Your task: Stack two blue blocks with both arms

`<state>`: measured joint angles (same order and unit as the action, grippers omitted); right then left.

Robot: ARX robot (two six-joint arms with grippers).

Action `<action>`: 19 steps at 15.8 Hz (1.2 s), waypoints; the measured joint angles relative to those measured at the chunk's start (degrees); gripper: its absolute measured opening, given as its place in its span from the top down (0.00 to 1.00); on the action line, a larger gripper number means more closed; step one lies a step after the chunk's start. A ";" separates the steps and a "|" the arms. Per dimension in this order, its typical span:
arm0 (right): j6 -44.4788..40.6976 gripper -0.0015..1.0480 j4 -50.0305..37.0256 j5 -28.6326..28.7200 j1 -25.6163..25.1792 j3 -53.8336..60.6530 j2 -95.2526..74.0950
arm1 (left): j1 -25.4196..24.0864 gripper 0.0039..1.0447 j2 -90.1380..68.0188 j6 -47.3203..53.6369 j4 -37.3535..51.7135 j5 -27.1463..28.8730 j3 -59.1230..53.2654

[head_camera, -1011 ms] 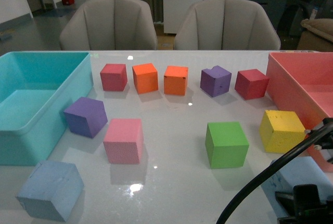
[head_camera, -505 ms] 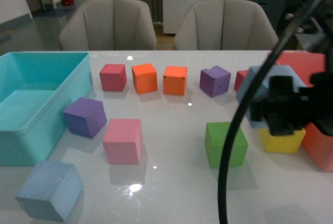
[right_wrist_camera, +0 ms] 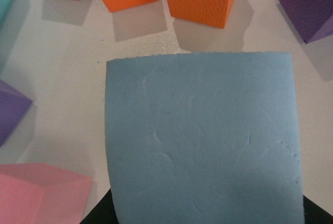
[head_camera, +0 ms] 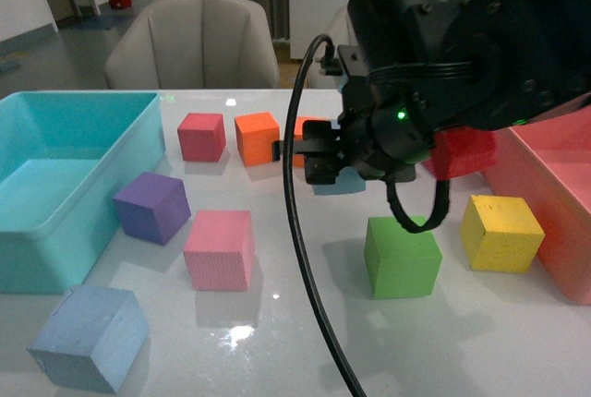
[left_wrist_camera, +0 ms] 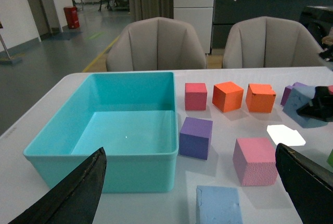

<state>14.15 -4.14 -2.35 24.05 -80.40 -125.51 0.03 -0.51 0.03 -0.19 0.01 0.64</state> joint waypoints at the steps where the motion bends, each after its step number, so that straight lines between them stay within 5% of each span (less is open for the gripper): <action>1: 0.28 0.58 1.66 -0.44 0.44 -3.63 -3.15 | 0.00 0.06 0.00 0.00 0.00 0.00 0.00; 6: 4.55 0.59 7.13 -2.03 1.95 -14.93 -11.34 | 0.00 0.06 0.00 0.00 0.00 0.00 0.00; 14: 7.41 0.59 12.17 -6.67 2.93 -16.92 -15.04 | 0.00 0.06 0.00 0.00 0.00 0.00 0.00; 15: 7.19 0.50 11.87 -6.60 2.93 -16.92 -15.04 | -0.02 0.06 -0.02 0.00 0.00 0.00 0.00; 17: 6.99 0.05 10.03 -6.08 2.49 -13.68 -12.24 | 0.00 0.06 0.00 0.00 0.00 0.00 0.00; 19: 6.97 0.07 7.78 -5.01 1.66 -10.88 -7.65 | 0.00 0.06 0.00 0.00 0.00 0.00 0.00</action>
<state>21.12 3.64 -7.35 25.71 -91.29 -133.16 0.03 -0.51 0.03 -0.19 0.01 0.64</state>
